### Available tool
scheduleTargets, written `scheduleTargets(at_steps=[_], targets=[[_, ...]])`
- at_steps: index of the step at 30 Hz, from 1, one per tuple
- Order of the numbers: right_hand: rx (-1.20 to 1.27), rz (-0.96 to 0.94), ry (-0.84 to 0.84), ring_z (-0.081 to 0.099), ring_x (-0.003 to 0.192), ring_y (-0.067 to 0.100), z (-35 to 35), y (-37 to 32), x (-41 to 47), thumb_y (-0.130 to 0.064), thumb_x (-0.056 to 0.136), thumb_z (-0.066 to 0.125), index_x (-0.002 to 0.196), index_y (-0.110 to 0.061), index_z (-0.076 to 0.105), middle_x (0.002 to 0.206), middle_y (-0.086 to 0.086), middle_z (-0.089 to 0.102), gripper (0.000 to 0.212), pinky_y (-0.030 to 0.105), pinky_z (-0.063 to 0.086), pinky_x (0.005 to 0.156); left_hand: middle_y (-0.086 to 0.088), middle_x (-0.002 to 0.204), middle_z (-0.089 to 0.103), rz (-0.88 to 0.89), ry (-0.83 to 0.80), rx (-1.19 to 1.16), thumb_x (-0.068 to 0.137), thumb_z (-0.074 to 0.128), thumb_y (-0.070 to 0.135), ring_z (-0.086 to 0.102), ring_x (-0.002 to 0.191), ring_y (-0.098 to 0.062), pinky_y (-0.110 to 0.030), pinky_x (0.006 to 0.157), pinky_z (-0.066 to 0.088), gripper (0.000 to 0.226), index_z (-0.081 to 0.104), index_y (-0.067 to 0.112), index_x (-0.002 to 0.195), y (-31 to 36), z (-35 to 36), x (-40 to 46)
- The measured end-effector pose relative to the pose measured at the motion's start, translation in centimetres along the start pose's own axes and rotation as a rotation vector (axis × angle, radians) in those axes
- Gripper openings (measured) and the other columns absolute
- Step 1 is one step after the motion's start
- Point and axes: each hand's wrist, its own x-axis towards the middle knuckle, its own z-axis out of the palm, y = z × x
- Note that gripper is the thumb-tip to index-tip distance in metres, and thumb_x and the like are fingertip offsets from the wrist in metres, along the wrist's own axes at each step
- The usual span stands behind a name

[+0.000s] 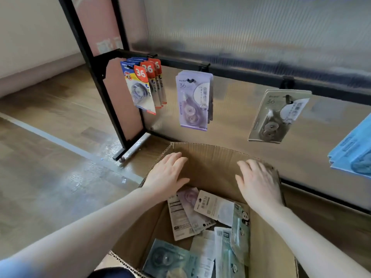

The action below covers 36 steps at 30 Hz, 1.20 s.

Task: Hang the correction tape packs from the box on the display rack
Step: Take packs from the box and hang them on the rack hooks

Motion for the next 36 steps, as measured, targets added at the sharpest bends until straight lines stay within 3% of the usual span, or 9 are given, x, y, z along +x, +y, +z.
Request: scheduleTargets(at_steps=[4,8,12,18,21,25,31,36], targets=[[-0.035,-0.029,-0.05,0.044,0.122,0.022,1.3,-0.7,0.0,-0.031,0.098,0.04,0.132,-0.02,0.043,0.13,0.002,0.048,0.036,0.034,0.037,0.1,-0.004,0.159,0.012,0.031,-0.222,0.098,0.098,0.044,0.043,0.008,0.146,-0.019,-0.032,0.117,0.012,0.065,0.017,0.017,0.151,-0.9,3.0,-0.7],[-0.061,-0.027,-0.079,0.045,0.12,0.024,2.0,-0.6,-0.1,-0.03,0.097,0.042,0.128,-0.018,0.047,0.127,0.004,0.05,0.034,0.035,0.037,0.1,-0.005,0.158,0.016,-0.026,-0.377,0.096,0.096,0.049,0.042,0.012,0.146,-0.022,-0.035,0.116,0.014,0.067,0.021,0.014,0.15,-1.8,6.2,-1.6],[-0.09,-0.028,-0.114,0.045,0.121,0.022,2.7,-0.3,-0.3,-0.033,0.098,0.04,0.13,-0.02,0.044,0.129,0.001,0.049,0.035,0.033,0.036,0.101,-0.009,0.151,0.029,0.009,-0.507,0.187,0.09,0.059,0.041,0.024,0.14,-0.028,-0.038,0.111,0.025,0.069,0.029,0.012,0.145,-2.3,8.5,-1.4],[-0.097,-0.012,-0.133,0.046,0.119,0.021,3.4,0.2,-0.7,-0.035,0.098,0.04,0.128,-0.021,0.045,0.128,0.001,0.049,0.034,0.032,0.039,0.098,-0.01,0.151,0.029,0.246,-0.642,0.349,0.083,0.069,0.035,0.027,0.138,-0.028,-0.037,0.113,0.021,0.079,0.029,0.009,0.146,-2.0,10.8,-2.3],[-0.091,-0.006,-0.145,0.047,0.119,0.021,3.8,0.7,-0.7,-0.035,0.098,0.04,0.13,-0.021,0.044,0.128,0.001,0.05,0.035,0.033,0.039,0.098,-0.012,0.153,0.025,0.264,-0.715,0.314,0.081,0.069,0.043,0.024,0.139,-0.029,-0.039,0.114,0.02,0.088,0.022,0.01,0.149,-2.0,12.3,-3.0],[-0.086,0.003,-0.148,0.051,0.113,0.024,4.4,0.8,-0.6,-0.034,0.096,0.044,0.125,-0.019,0.049,0.121,0.002,0.053,0.033,0.035,0.041,0.094,-0.015,0.158,0.012,0.161,-0.742,0.22,0.079,0.068,0.054,0.014,0.144,-0.032,-0.043,0.118,0.016,0.102,0.01,0.01,0.151,-1.6,13.5,-3.2],[-0.082,0.003,-0.158,0.05,0.114,0.023,5.0,1.0,-0.5,-0.035,0.096,0.042,0.125,-0.021,0.048,0.121,0.001,0.052,0.033,0.034,0.039,0.096,-0.02,0.156,0.011,0.082,-0.679,0.257,0.072,0.072,0.058,0.013,0.144,-0.035,-0.042,0.119,0.012,0.115,0.007,0.002,0.15,-0.7,14.8,-3.1],[-0.081,0.013,-0.164,0.048,0.115,0.021,5.2,1.2,-0.5,-0.037,0.097,0.04,0.126,-0.023,0.044,0.123,0.0,0.05,0.033,0.033,0.038,0.098,-0.018,0.155,0.015,0.066,-0.636,0.252,0.076,0.073,0.048,0.02,0.141,-0.033,-0.041,0.116,0.02,0.105,0.011,0.005,0.15,-1.0,15.1,-3.2]])
